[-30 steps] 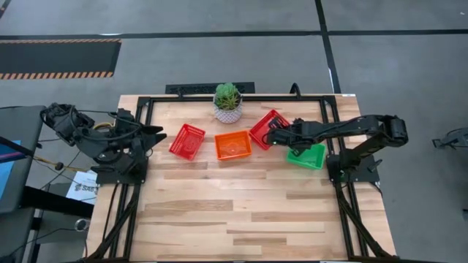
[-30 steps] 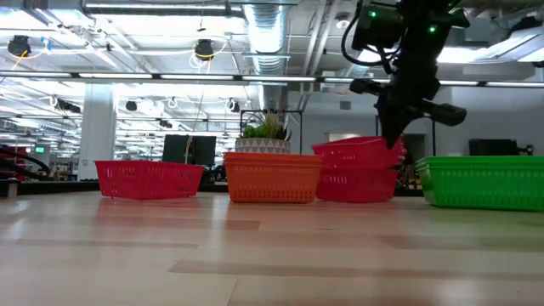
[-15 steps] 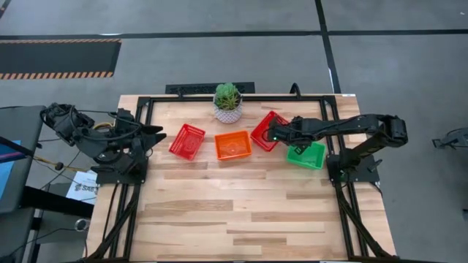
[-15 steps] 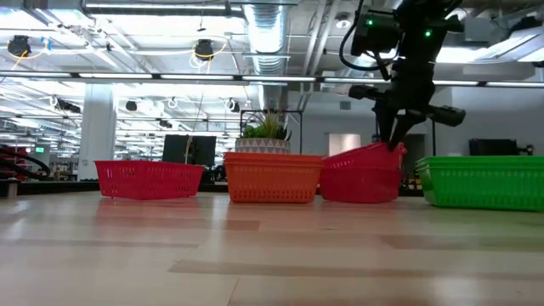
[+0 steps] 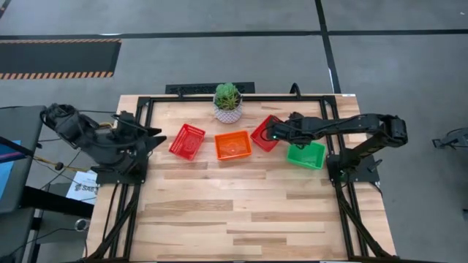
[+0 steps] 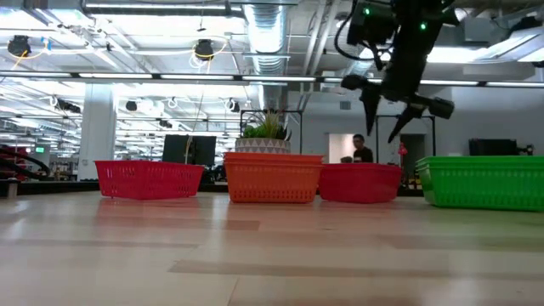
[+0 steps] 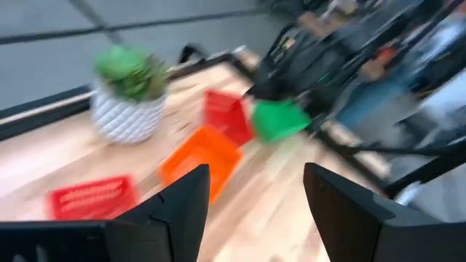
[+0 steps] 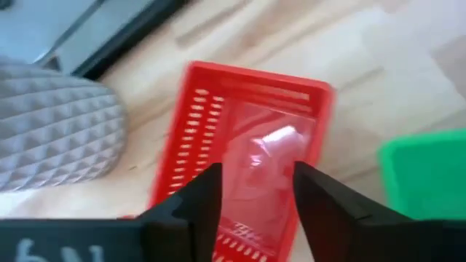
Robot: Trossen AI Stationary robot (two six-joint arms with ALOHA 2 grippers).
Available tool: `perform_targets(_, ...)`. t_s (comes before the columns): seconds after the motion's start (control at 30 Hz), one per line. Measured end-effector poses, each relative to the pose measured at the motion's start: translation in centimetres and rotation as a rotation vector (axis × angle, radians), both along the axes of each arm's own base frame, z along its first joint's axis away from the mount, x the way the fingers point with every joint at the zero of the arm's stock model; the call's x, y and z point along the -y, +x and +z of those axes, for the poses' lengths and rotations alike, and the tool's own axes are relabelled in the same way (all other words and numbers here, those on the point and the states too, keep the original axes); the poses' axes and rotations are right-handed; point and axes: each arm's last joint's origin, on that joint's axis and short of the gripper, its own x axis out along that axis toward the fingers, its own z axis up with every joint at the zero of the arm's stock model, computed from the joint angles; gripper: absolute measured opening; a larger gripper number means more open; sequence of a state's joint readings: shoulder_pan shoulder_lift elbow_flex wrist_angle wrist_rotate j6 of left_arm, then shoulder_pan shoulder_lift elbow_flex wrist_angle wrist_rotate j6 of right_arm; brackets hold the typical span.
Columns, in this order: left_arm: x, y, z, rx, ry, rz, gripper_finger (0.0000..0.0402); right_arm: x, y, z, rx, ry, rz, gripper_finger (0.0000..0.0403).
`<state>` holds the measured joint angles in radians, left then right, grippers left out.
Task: Stack baskets by color
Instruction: Stack the bottom red bin into the stacked red bin
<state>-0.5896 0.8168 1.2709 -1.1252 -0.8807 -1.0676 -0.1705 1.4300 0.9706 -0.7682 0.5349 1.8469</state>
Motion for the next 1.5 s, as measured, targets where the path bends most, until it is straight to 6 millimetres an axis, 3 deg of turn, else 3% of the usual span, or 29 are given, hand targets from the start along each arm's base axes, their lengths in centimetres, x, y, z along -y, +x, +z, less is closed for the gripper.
perform_targets(0.17, 0.2, 1.4, -2.3, -0.189, -0.013, 0.08, 0.021, -0.1, 0.9, 1.9, -0.027, -0.059, 0.136, 0.0224)
perform_targets(0.4, 0.0, 5.6, -6.6, -0.469, 0.031, 0.144, 0.021, -1.3, 2.1, 4.5, -0.015, -0.12, 0.279, 0.0231)
perform_targets(0.67, -3.6, 9.4, -12.9, -0.7, -0.013, 0.073, 0.021, -3.2, 2.8, 6.0, 0.011, -0.162, 0.366, 0.0229)
perform_targets(0.87, -7.2, 9.8, -17.1, -0.677, -0.06, 0.091, 0.021, -4.9, 2.9, 6.0, 0.014, -0.163, 0.425, 0.0228)
perform_targets(1.03, -8.8, 9.8, -20.0, -0.677, -0.056, 0.135, 0.021, -5.7, 2.9, 6.0, 0.018, -0.162, 0.449, 0.0228)
perform_targets(1.23, -8.3, 10.8, -22.3, -0.759, -0.081, 0.084, 0.021, -5.8, 2.9, 6.0, 0.014, -0.163, 0.454, 0.0227)
perform_targets(1.5, -5.4, 12.7, -25.9, -0.868, -0.257, -0.105, 0.021, -6.0, 2.9, 6.0, 0.018, -0.164, 0.462, 0.0225)
